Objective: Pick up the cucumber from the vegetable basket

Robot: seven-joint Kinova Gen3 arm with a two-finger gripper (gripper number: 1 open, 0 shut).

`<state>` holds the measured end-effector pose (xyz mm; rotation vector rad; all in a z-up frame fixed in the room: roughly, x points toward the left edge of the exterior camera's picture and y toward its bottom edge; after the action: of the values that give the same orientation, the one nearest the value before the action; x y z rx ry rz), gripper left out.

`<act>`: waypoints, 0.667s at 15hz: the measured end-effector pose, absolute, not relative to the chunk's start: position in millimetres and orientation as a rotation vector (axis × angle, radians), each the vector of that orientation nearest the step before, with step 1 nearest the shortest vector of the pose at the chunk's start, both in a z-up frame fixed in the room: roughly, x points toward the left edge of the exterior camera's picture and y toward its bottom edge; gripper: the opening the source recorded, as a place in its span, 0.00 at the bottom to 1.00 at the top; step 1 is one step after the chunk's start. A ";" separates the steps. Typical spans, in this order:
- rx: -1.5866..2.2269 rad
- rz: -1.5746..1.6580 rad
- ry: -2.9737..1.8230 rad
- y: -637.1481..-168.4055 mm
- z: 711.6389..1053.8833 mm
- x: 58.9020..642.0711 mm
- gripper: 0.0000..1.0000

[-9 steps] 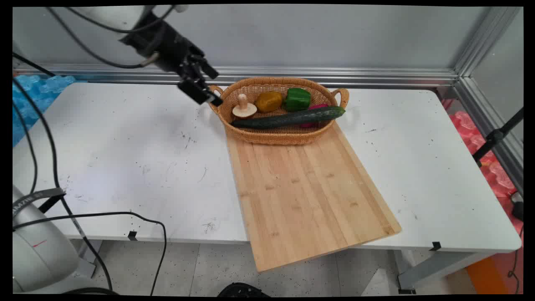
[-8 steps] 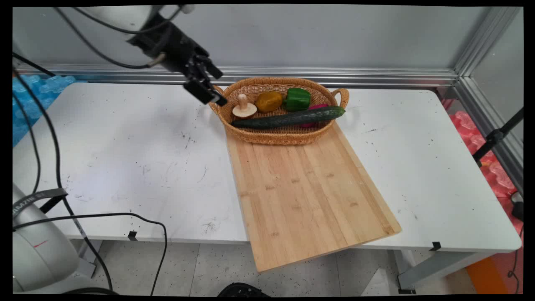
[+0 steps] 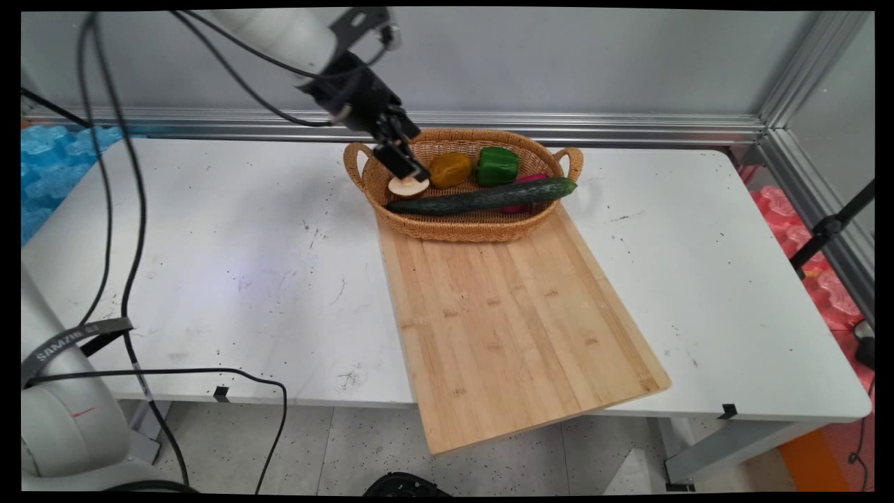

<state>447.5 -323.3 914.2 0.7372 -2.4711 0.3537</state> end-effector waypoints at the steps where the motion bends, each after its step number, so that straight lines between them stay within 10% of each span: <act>1: 0.733 0.354 -2.477 -332.6 907.5 441.3 1.00; 10: 0.652 0.336 -2.559 -390.3 857.1 401.3 1.00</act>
<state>401.3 -390.3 857.1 0.6519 -2.5585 0.3360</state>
